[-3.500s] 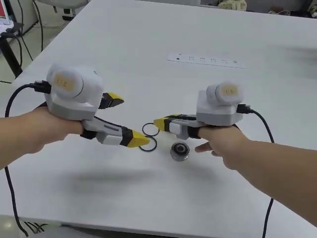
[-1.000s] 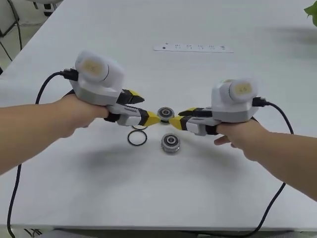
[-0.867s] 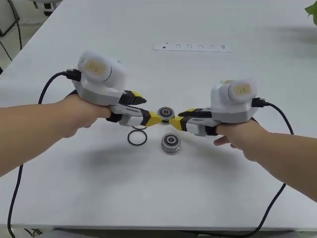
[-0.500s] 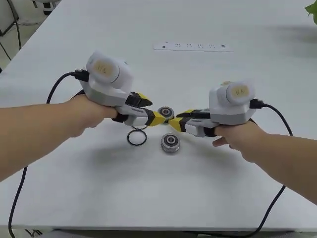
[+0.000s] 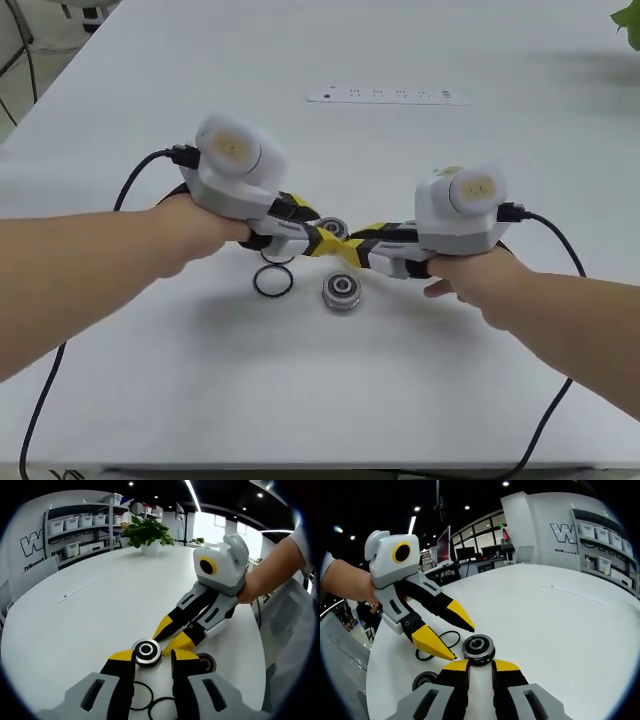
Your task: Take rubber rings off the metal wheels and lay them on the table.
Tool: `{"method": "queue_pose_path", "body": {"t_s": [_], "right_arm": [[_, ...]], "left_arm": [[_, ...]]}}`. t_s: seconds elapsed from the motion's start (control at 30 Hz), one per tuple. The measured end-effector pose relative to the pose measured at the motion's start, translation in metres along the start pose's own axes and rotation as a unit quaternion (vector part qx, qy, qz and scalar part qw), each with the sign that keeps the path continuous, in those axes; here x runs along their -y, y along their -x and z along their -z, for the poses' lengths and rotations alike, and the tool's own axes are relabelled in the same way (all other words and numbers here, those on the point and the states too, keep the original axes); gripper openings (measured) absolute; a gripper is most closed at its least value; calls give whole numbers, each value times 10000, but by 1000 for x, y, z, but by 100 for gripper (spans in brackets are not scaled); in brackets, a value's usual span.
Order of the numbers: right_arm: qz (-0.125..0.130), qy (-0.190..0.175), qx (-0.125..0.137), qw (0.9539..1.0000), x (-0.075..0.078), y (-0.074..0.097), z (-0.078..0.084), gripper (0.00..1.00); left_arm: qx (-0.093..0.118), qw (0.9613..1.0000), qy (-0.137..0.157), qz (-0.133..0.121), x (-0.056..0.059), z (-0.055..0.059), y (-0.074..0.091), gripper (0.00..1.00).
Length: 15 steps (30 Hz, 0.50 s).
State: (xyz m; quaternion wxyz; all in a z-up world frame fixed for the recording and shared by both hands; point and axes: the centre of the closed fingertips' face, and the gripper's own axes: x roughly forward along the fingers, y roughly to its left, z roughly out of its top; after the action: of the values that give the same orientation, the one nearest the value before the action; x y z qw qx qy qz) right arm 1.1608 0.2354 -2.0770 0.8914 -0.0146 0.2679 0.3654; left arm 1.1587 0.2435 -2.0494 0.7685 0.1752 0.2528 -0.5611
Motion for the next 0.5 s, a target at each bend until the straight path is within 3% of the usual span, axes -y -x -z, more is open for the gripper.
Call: {"method": "queue_pose_path", "body": {"t_s": [0.5], "right_arm": [[-5, 36, 2, 10000, 1, 0, 0, 14]], "left_arm": [[-160, 9997, -104, -123, -6, 4, -7, 11]]}}
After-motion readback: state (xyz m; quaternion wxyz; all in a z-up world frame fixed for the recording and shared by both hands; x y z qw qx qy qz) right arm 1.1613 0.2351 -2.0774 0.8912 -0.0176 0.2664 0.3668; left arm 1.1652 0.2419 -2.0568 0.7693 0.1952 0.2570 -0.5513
